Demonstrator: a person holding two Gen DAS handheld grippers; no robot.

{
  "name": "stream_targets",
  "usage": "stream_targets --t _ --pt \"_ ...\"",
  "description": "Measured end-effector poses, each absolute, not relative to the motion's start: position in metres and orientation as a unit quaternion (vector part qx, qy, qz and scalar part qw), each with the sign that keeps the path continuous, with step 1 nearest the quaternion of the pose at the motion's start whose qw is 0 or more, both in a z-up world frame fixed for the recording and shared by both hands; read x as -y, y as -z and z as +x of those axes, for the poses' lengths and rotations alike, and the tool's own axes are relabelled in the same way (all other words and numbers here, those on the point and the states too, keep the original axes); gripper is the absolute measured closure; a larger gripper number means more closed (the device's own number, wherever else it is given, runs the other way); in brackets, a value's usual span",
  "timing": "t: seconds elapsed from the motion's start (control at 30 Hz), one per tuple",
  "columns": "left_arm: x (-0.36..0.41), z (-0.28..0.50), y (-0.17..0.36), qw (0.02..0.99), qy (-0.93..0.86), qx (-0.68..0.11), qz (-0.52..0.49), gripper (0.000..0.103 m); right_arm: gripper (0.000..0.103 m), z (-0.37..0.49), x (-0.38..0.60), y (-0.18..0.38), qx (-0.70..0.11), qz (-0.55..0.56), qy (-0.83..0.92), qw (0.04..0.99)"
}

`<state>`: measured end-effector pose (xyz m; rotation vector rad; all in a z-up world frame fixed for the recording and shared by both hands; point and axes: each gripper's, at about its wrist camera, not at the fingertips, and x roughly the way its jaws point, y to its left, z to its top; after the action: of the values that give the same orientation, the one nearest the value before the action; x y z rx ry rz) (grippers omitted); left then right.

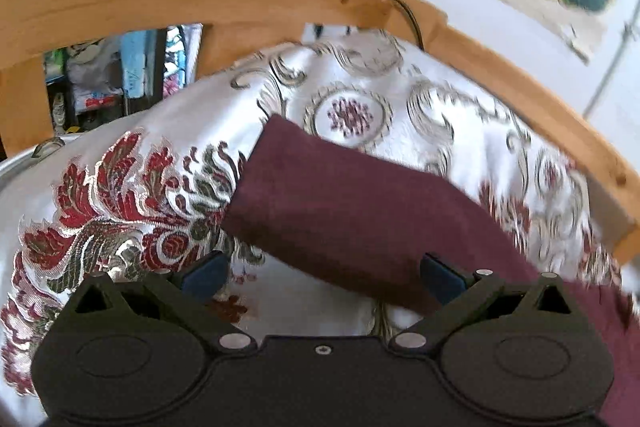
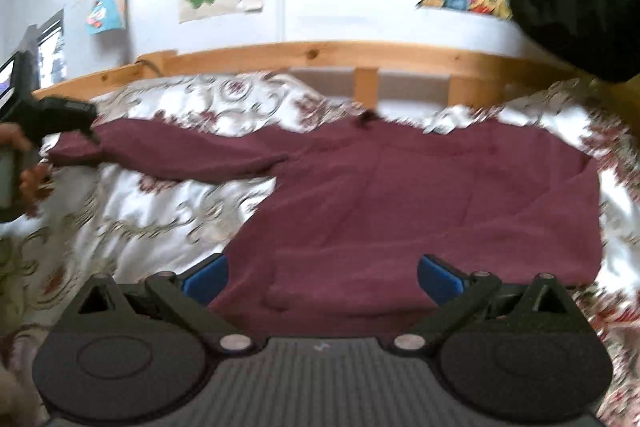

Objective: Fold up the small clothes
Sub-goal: 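Grasp the other sleeve cuff with the left tool and lift it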

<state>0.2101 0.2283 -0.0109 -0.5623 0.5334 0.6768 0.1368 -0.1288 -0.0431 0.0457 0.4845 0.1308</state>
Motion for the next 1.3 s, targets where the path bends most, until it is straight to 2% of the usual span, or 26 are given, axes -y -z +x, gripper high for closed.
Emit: stream_targets --t 0.1,0.2,0.27,0.37,0.4,0.43,0.53,0.63,0.87,1.07,1.3 --pt "-0.233 0.212 0.012 0.871 -0.332 -0.241 -0.271 0.001 0.0 0.135 0.131 0.049 -0.256 0.047 -0.05 0.964" --pt "-0.237 0.21 0.014 0.868 -0.345 -0.216 -0.282 0.009 0.0 0.133 0.14 0.056 -0.27 0.064 -0.031 0.96" --pt "-0.24 0.201 0.013 0.863 -0.36 -0.189 -0.299 0.02 0.0 0.13 0.144 0.061 -0.277 0.073 -0.024 0.958" --pt "-0.245 0.193 0.015 0.855 -0.374 -0.16 -0.321 0.046 0.0 0.127 0.148 0.066 -0.286 0.085 -0.016 0.954" --pt "-0.247 0.19 0.016 0.851 -0.38 -0.154 -0.328 0.065 0.0 0.126 0.149 0.067 -0.287 0.087 -0.015 0.954" --pt "-0.249 0.189 0.017 0.847 -0.385 -0.152 -0.333 0.078 0.0 0.126 0.149 0.068 -0.289 0.089 -0.013 0.953" --pt "-0.253 0.183 0.02 0.843 -0.382 -0.14 -0.352 0.086 0.0 0.126 0.149 0.068 -0.291 0.091 -0.013 0.952" --pt "-0.25 0.179 0.017 0.85 -0.372 -0.123 -0.353 0.092 0.0 0.126 0.147 0.066 -0.289 0.089 -0.013 0.953" --pt "-0.232 0.179 -0.002 0.899 -0.278 -0.073 -0.332 0.094 0.0 0.115 0.151 0.059 -0.277 0.078 -0.009 0.958" --pt "-0.188 0.199 -0.029 0.957 -0.143 -0.034 -0.25 0.094 0.0 0.102 0.165 0.054 -0.265 0.079 0.006 0.961" --pt "-0.092 0.22 -0.061 0.985 0.088 -0.016 -0.148 0.093 0.0 0.085 0.189 0.051 -0.25 0.09 0.036 0.963"
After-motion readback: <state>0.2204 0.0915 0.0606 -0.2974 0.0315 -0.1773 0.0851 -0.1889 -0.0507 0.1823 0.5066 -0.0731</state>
